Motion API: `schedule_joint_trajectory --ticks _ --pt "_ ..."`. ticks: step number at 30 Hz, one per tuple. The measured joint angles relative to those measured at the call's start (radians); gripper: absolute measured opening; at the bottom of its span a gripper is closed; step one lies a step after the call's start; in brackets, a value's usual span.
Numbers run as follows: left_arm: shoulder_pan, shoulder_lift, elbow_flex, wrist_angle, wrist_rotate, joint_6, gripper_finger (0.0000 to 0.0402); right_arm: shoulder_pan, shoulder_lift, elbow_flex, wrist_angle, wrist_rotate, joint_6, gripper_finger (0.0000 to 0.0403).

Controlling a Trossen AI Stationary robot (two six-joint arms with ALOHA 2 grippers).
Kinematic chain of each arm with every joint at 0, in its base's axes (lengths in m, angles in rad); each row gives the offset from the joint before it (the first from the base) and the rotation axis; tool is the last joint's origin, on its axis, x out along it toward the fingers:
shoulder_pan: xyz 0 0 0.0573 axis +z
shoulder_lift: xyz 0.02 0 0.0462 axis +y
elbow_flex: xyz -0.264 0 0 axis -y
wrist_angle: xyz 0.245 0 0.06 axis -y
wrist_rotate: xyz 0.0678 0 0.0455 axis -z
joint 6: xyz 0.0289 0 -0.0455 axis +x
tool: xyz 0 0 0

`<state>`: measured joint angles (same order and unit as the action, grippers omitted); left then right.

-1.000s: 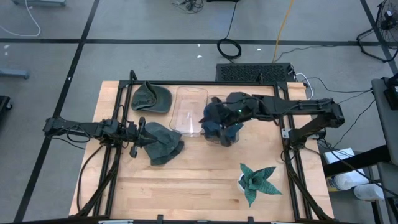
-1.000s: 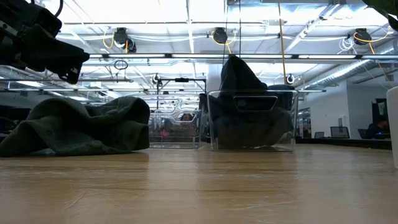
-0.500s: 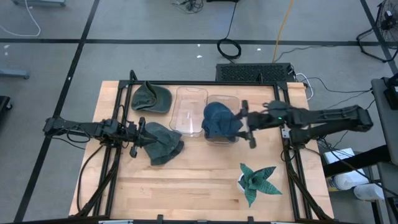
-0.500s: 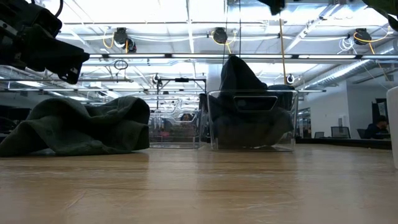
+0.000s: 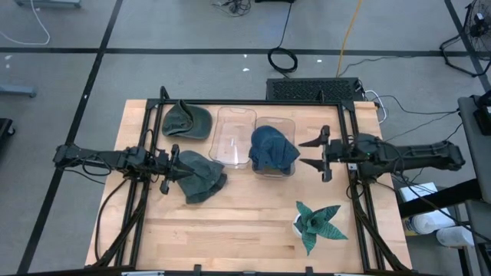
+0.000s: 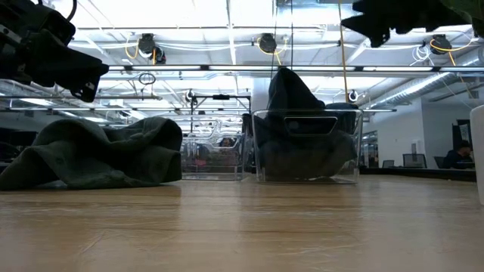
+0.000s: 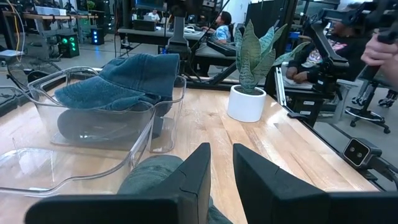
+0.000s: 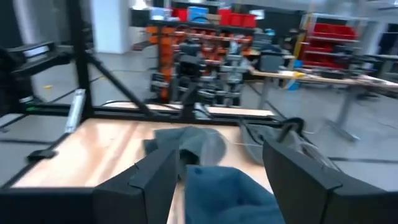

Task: Pick & Place hat
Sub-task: Put the top black cap into the left transparent bin

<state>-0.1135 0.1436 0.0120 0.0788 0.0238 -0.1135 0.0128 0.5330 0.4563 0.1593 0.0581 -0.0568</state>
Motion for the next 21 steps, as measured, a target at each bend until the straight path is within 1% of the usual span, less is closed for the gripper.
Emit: schedule_joint_trajectory --ticks 8,21 --pt "0.000 0.000 0.000 0.000 0.000 0.000 0.0077 0.000 -0.089 -0.129 0.014 0.129 0.000 0.0222" --pt "0.000 0.000 0.000 0.000 0.000 0.000 0.0077 0.000 -0.175 -0.327 0.174 0.126 -0.007 0.0222"
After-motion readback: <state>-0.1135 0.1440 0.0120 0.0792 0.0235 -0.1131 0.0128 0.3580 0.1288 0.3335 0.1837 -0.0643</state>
